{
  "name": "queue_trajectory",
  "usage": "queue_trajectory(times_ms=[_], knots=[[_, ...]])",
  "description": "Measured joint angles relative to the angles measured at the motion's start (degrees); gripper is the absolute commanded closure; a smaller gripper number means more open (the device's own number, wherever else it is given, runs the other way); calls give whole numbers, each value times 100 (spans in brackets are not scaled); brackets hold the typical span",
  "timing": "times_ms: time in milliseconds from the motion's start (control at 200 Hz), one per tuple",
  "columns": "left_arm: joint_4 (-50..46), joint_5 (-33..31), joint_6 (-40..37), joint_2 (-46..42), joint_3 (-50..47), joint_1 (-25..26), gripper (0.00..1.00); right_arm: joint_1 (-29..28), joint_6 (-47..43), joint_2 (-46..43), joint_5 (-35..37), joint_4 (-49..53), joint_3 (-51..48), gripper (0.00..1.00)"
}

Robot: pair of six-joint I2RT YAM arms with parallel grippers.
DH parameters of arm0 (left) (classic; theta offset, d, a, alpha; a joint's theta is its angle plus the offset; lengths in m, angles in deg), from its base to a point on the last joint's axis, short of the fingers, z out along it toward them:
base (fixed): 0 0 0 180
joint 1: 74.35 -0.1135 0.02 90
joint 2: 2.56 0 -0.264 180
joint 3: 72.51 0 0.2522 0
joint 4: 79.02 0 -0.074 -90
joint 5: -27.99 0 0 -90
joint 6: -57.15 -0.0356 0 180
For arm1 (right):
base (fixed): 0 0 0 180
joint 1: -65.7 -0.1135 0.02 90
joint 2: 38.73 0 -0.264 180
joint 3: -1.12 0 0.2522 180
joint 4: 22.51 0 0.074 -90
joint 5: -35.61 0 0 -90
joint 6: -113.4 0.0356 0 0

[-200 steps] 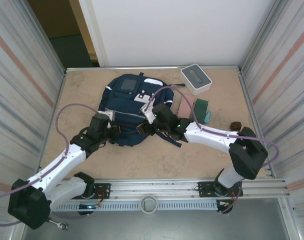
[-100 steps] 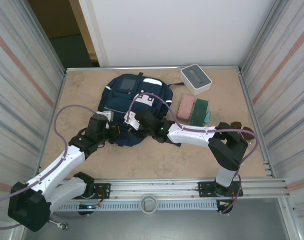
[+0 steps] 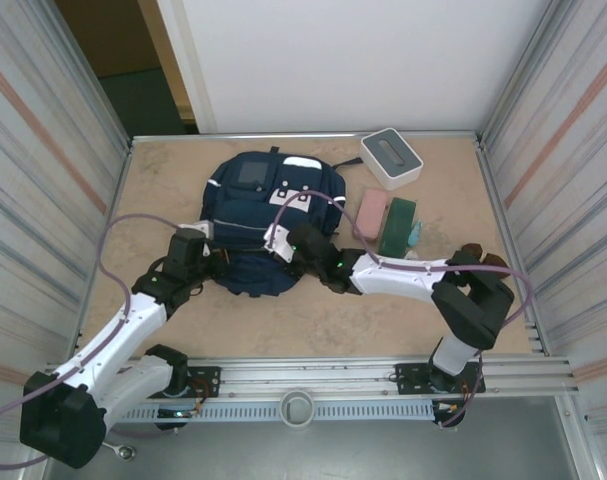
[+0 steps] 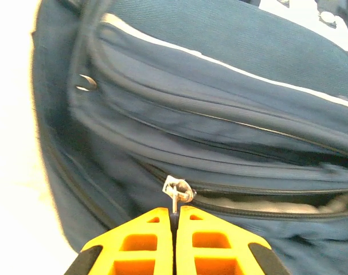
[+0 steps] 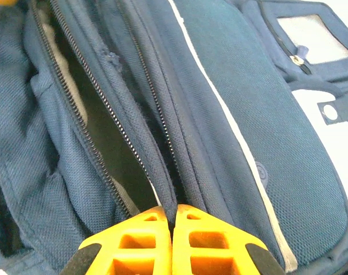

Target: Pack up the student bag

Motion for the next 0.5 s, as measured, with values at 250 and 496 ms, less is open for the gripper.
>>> queue_trajectory(times_ms=[250, 496], knots=[[-20, -48, 37, -417, -122, 87, 100, 503, 2, -181, -979, 151, -2, 100], [-111, -306, 317, -417, -216, 1016, 100, 822, -39, -177, -1010, 551, 155, 86]])
